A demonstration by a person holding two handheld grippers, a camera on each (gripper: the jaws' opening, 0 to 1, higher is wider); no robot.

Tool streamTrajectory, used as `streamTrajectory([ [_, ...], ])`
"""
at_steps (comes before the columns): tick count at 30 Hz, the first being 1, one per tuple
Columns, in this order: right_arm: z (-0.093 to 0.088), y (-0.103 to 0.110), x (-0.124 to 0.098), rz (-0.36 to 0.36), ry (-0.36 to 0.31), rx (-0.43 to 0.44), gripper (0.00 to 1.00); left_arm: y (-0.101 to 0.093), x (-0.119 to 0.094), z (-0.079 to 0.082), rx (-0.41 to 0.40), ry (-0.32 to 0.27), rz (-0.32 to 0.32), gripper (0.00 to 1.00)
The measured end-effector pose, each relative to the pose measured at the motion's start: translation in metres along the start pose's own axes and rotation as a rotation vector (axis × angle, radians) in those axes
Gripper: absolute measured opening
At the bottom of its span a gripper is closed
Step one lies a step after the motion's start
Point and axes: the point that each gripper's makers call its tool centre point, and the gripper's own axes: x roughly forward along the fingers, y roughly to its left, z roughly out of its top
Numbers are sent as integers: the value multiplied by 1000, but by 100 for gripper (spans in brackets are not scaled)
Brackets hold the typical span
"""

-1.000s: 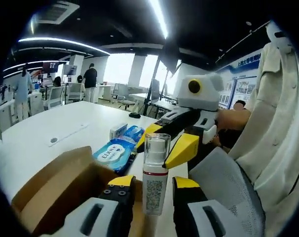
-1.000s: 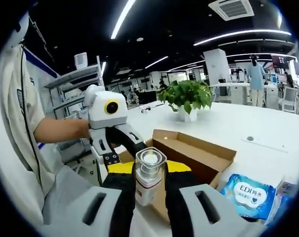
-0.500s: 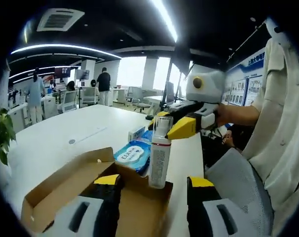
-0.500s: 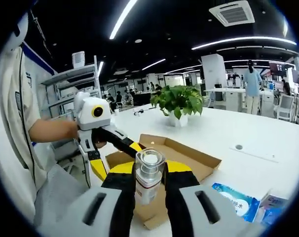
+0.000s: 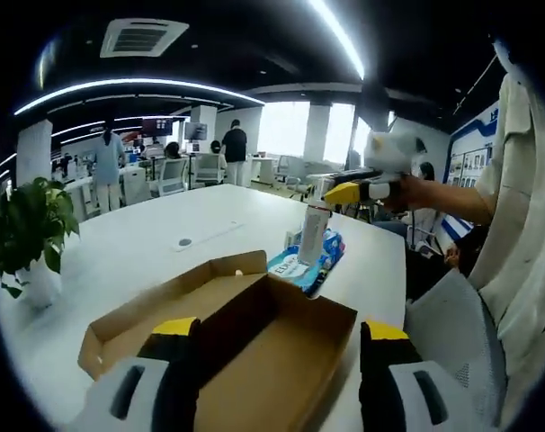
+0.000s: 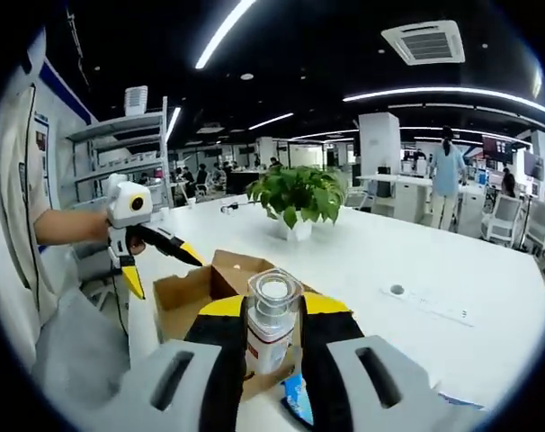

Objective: Operate the shoe box by opening the lid, removing the specified soft item, and placing it in the target area until the item is outside and the box remains undamaged.

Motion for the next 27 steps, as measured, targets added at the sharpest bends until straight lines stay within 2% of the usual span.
streamTrajectory([
  [12, -12, -51, 11, -30, 25, -51, 19, 19, -40, -26, -37, 57, 135, 87],
  [18, -24, -76, 22, -48, 42, -56, 19, 23, -57, -37, -46, 85, 172, 88],
  [24, -41, -103, 35, -80, 72, -77, 19, 29, -72, -44, -70, 88, 217, 90],
  [27, -45, -109, 38, -93, 78, -85, 19, 30, -76, -48, -82, 90, 233, 90],
])
